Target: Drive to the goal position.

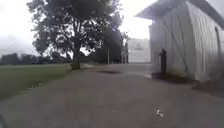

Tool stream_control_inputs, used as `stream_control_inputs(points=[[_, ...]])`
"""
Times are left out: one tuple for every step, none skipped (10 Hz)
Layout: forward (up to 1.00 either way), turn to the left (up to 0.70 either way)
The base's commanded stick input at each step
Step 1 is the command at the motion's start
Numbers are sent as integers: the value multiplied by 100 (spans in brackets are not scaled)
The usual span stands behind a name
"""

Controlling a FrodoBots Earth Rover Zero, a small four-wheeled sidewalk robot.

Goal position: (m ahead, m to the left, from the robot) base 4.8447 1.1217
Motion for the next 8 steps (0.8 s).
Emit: stream_control_inputs(points=[[100,0],[100,0],[100,0],[100,0],[100,0],[100,0],[100,0],[100,0]])
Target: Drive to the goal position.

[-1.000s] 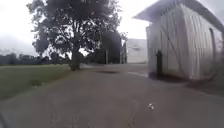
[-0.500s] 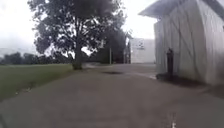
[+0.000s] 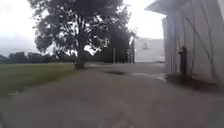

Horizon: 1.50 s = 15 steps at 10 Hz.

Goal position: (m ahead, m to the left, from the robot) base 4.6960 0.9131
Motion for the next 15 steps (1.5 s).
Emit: stream_control_inputs(points=[[100,0],[100,0],[100,0],[100,0],[100,0],[100,0],[100,0],[100,0],[100,0],[100,0],[100,0],[100,0],[100,0],[100,0],[100,0]])
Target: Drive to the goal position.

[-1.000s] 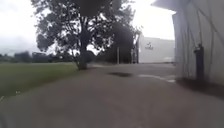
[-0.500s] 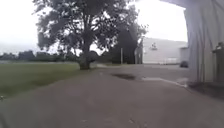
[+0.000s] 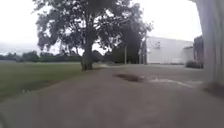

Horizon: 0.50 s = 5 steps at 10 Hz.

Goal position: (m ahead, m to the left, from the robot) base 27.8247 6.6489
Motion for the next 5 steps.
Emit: stream_control_inputs(points=[[100,0],[100,0],[100,0],[100,0],[100,0]])
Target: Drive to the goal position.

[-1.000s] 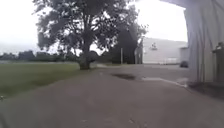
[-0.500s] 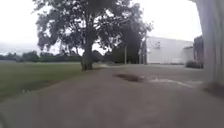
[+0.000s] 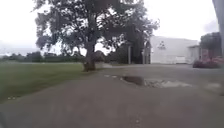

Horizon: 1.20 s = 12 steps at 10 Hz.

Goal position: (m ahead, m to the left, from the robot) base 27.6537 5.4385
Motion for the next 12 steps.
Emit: stream_control_inputs(points=[[100,0],[100,0],[100,0],[100,0],[100,0],[100,0],[100,0],[100,0],[100,0],[100,0],[100,0],[100,0]])
